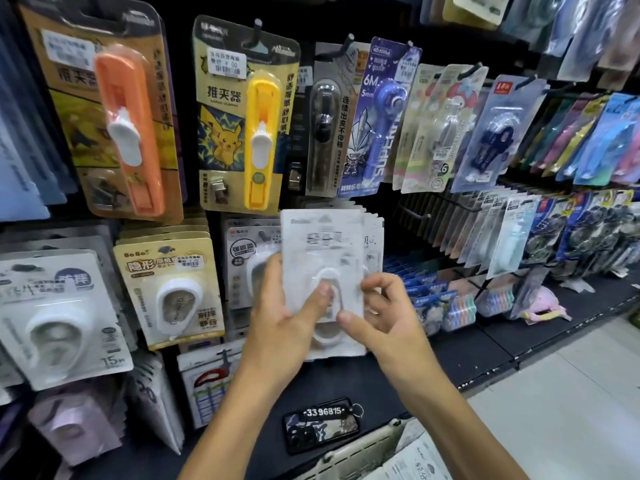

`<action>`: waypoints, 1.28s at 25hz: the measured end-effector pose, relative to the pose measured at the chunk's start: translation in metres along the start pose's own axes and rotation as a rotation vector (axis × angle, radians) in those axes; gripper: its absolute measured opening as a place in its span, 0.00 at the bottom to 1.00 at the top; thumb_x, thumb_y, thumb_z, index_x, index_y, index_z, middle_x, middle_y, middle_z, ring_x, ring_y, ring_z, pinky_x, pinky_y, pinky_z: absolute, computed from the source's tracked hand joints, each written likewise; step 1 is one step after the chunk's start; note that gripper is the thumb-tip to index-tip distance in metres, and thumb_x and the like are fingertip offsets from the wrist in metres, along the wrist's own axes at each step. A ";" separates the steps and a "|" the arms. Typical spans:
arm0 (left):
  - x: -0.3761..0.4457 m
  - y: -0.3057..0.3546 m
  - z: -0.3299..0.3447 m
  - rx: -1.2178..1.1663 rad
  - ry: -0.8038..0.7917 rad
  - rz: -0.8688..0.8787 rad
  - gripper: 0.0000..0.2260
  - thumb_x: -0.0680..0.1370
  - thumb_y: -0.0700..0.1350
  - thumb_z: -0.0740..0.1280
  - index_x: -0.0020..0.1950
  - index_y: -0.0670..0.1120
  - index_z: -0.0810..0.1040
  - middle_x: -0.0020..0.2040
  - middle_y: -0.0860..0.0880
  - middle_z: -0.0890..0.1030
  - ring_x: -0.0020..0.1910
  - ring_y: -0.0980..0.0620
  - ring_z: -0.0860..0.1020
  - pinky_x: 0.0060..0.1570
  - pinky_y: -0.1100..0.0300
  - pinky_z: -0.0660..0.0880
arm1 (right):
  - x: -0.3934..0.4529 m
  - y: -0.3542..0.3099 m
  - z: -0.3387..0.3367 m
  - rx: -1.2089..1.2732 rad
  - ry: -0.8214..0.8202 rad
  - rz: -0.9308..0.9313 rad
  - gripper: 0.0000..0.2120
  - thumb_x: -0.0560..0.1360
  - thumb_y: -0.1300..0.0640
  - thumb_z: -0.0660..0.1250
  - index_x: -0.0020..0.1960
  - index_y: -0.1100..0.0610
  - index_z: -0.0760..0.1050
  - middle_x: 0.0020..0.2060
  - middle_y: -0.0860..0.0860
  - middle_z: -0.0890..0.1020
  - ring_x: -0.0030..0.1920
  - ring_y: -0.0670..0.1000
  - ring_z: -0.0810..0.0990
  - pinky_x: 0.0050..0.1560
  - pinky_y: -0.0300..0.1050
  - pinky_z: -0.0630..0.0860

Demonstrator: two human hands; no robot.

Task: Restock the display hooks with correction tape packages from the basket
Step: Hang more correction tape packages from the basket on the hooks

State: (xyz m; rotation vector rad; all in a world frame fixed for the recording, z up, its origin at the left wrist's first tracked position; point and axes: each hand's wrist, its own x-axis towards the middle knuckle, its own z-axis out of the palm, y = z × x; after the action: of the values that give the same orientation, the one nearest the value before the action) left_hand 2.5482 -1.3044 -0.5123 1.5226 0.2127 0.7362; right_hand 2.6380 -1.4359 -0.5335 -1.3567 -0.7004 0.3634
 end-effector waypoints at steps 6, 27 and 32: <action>0.012 -0.012 -0.011 0.926 0.113 0.148 0.28 0.80 0.55 0.65 0.78 0.52 0.65 0.77 0.54 0.67 0.77 0.53 0.61 0.76 0.50 0.57 | 0.010 -0.010 -0.039 -0.091 0.263 0.121 0.17 0.77 0.62 0.71 0.58 0.42 0.80 0.52 0.46 0.86 0.54 0.45 0.84 0.53 0.43 0.79; 0.016 -0.020 -0.027 1.109 0.005 0.111 0.28 0.80 0.55 0.65 0.80 0.56 0.62 0.84 0.59 0.43 0.81 0.56 0.37 0.80 0.47 0.41 | 0.021 -0.001 -0.049 -0.227 0.120 0.052 0.20 0.73 0.59 0.71 0.59 0.40 0.82 0.61 0.37 0.82 0.63 0.41 0.78 0.65 0.46 0.72; 0.016 -0.022 -0.028 1.107 0.002 0.119 0.28 0.80 0.54 0.65 0.79 0.56 0.63 0.83 0.60 0.43 0.81 0.57 0.37 0.80 0.47 0.42 | 0.029 0.000 -0.043 -0.160 0.126 -0.025 0.24 0.75 0.62 0.70 0.63 0.37 0.79 0.66 0.36 0.79 0.71 0.41 0.71 0.68 0.46 0.68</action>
State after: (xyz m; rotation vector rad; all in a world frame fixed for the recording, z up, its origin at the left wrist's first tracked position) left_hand 2.5517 -1.2699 -0.5302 2.5942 0.5998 0.7450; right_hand 2.6875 -1.4502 -0.5289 -1.5069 -0.6518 0.2029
